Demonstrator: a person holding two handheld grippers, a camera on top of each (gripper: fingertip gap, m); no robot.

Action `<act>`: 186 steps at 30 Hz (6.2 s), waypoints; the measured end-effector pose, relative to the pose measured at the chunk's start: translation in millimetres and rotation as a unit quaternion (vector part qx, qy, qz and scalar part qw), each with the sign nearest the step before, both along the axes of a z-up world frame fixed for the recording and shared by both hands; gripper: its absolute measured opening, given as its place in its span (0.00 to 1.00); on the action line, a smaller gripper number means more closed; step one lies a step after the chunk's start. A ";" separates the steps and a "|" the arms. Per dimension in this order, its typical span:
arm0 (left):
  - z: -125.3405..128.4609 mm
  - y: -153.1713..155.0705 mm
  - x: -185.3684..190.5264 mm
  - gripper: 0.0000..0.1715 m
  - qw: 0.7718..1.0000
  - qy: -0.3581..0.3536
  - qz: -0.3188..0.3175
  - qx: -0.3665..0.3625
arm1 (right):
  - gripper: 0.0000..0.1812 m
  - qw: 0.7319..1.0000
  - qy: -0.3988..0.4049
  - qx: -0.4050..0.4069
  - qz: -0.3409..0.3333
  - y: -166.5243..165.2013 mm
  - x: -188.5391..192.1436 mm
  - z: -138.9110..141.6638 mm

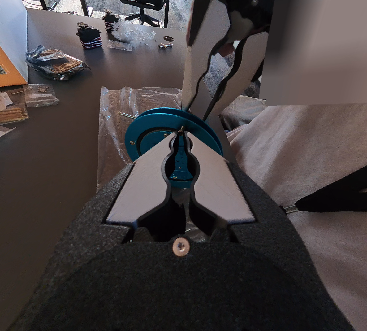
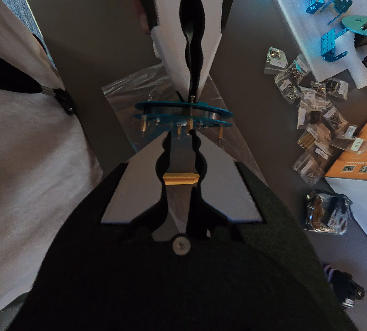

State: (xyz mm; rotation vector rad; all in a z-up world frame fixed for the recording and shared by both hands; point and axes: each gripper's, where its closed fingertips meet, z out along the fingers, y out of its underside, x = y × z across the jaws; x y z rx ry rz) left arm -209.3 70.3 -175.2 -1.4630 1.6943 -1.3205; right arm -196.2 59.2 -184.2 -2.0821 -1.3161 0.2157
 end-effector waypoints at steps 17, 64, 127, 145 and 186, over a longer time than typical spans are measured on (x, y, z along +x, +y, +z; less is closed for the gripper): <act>-3.9 -1.2 4.2 0.00 0.998 -0.020 0.000 0.062 | 0.01 0.776 0.271 -0.570 -0.007 -17.3 -17.3 -0.3; 2.1 24.2 -13.5 0.03 0.996 0.009 0.018 -0.091 | 0.02 0.947 -0.204 0.207 0.136 52.2 -12.7 1.0; -2.1 7.5 -22.2 0.02 0.994 0.011 0.017 0.105 | 0.04 0.962 -0.069 -0.198 0.176 14.0 -25.6 -12.0; -2.4 -0.9 -22.6 0.02 0.994 0.006 0.001 0.109 | 0.02 0.955 -0.069 -0.214 0.194 6.6 -26.0 -13.7; -3.7 -25.3 23.0 0.02 0.987 0.145 -0.041 0.058 | 0.02 0.759 0.181 -0.597 0.188 -34.1 11.0 -7.0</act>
